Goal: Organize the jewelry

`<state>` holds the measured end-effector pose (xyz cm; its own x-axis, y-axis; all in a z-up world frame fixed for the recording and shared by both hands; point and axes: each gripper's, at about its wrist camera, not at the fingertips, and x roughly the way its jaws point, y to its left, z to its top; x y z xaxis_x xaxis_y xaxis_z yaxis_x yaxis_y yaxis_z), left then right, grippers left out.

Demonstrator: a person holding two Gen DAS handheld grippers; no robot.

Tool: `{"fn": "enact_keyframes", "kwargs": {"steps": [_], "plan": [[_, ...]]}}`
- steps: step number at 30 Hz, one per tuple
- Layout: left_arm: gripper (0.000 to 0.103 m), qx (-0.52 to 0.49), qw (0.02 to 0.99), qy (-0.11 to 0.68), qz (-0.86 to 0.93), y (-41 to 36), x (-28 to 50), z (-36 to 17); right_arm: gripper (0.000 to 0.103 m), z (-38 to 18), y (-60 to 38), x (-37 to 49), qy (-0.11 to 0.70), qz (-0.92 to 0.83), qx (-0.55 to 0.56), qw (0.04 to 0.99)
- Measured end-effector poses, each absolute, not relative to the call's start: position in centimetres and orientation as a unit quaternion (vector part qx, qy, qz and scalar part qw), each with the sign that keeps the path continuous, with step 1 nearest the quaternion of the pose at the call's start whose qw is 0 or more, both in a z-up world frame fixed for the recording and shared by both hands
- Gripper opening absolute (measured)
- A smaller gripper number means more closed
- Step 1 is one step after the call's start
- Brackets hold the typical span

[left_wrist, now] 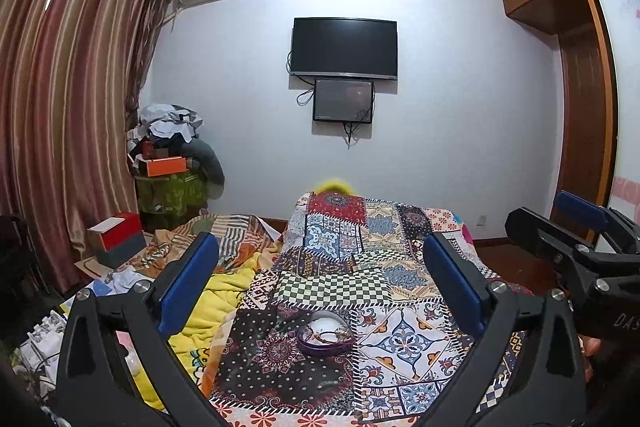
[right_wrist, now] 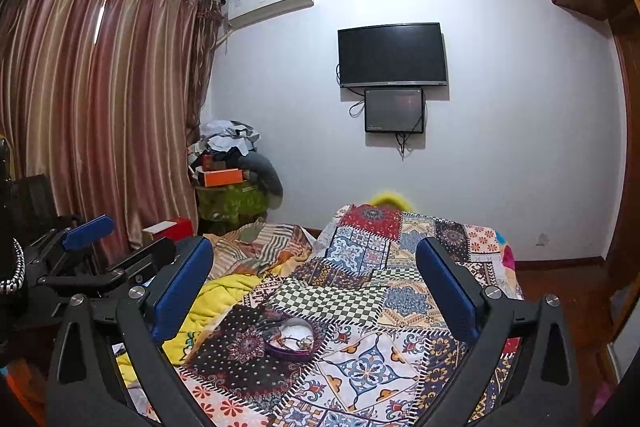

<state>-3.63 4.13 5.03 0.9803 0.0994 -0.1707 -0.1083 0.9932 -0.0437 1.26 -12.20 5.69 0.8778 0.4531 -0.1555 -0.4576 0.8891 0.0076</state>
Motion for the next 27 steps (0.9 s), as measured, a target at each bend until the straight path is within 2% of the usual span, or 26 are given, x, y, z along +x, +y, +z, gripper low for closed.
{"fn": "enact_keyframes", "kwargs": {"steps": [27], "plan": [[0.102, -0.042, 0.993, 0.097, 0.049, 4.82, -2.98, 4.82, 0.101, 5.68, -12.34, 1.50, 0.085, 0.231, -0.010, 0.969]]}}
